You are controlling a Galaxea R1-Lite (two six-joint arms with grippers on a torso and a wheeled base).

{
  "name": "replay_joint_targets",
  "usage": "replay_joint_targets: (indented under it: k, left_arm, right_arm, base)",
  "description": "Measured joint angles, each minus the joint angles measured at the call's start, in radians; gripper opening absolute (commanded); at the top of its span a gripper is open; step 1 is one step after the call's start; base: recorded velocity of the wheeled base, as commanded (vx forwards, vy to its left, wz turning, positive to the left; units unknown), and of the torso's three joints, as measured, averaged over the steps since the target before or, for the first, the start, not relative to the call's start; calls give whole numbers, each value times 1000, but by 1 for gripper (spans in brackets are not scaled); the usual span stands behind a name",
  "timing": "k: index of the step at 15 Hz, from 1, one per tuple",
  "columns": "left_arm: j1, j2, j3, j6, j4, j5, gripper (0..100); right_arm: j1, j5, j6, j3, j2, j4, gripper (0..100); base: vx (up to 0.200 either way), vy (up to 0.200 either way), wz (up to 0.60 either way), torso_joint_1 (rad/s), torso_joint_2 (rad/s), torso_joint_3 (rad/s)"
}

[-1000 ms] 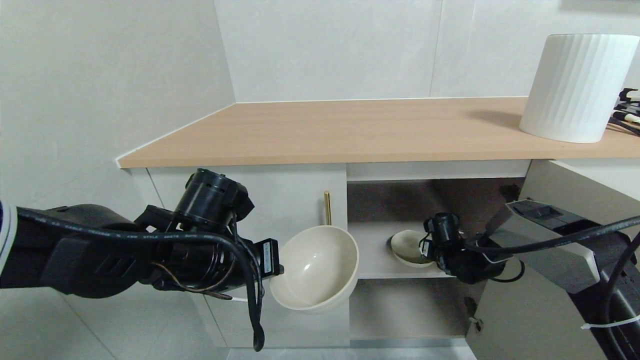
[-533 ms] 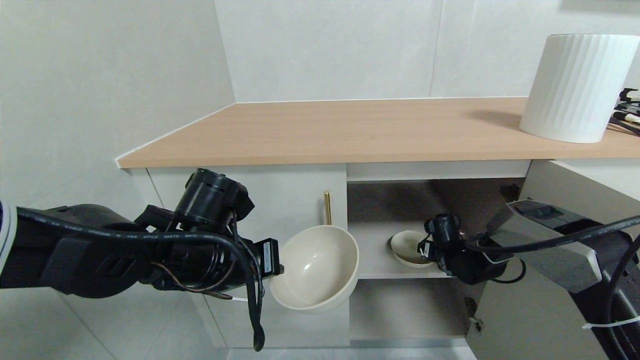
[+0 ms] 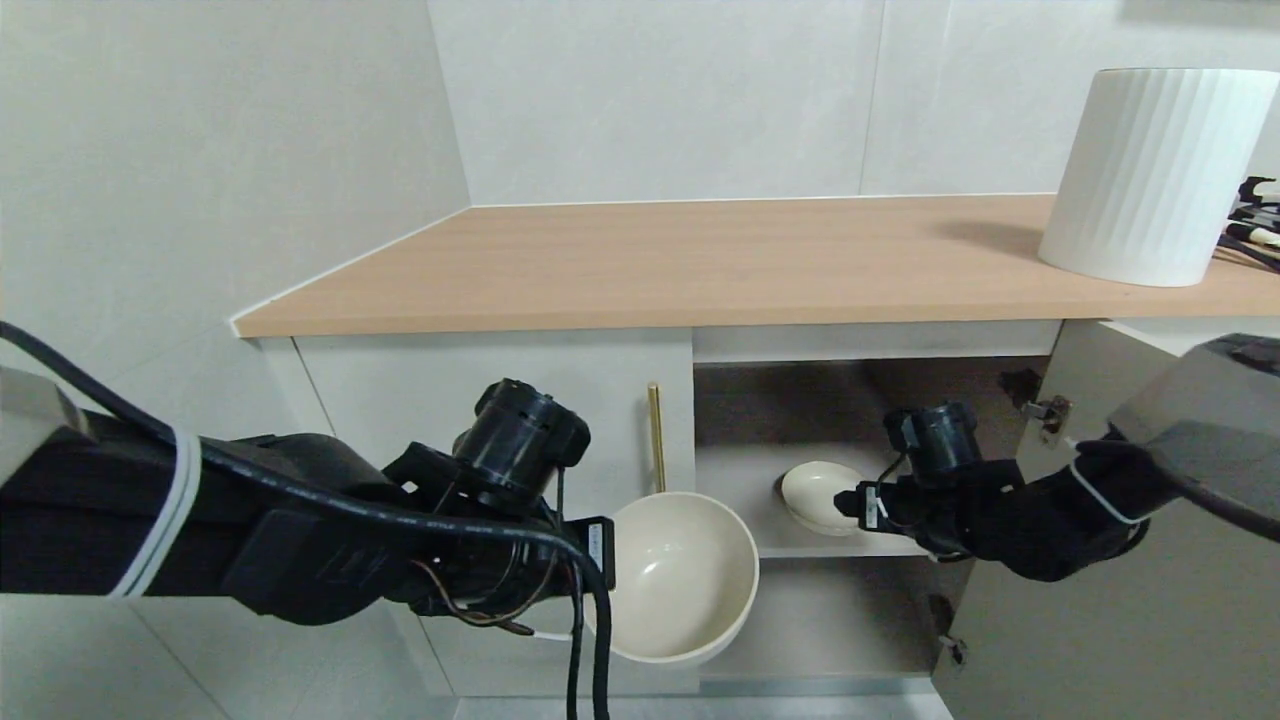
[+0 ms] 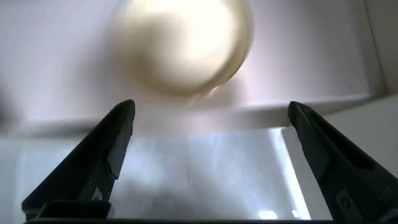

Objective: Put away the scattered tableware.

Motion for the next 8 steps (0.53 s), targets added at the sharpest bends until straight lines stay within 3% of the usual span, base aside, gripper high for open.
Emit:
replay_joint_targets:
  k: [5, 8]
  left_arm:
    - [-51, 94, -18, 3, 1, 77, 0]
    - [-79, 109, -21, 2, 27, 90, 0]
  right_arm:
    - [146, 45, -49, 86, -282, 214, 100]
    - [249, 113, -43, 96, -371, 319, 100]
  base:
    - [0, 0, 0, 0, 0, 0]
    - [0, 0, 0, 0, 0, 0]
